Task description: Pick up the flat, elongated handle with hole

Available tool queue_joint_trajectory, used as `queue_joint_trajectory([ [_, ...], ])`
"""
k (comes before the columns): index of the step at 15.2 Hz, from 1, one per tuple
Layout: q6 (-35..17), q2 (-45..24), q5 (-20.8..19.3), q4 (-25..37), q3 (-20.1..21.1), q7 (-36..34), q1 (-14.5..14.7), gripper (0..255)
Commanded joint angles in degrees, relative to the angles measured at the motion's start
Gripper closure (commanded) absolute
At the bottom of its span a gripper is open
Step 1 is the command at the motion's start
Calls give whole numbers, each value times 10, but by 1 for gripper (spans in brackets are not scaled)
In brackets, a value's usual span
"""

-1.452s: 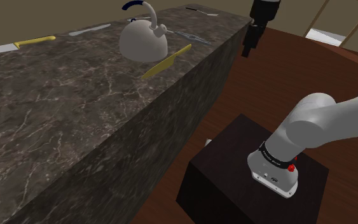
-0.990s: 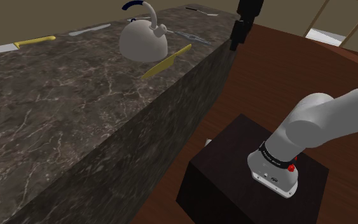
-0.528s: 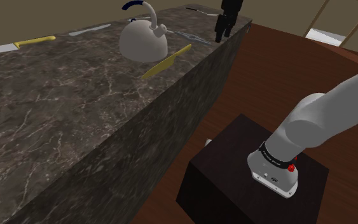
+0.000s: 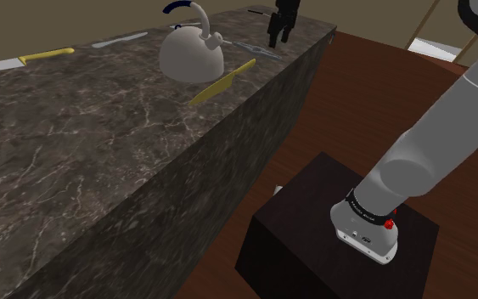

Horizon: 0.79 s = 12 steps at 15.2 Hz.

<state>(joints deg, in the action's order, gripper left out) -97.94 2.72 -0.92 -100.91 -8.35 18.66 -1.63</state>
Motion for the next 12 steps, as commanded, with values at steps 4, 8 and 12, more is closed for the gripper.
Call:
queue_joint_trajectory([
  [4, 16, -113, 28, 131, -12, 28, -14, 0],
  [8, -16, -110, 28, 96, -11, 28, -13, 0],
  [12, -44, -109, 28, 67, -11, 28, -13, 0],
])
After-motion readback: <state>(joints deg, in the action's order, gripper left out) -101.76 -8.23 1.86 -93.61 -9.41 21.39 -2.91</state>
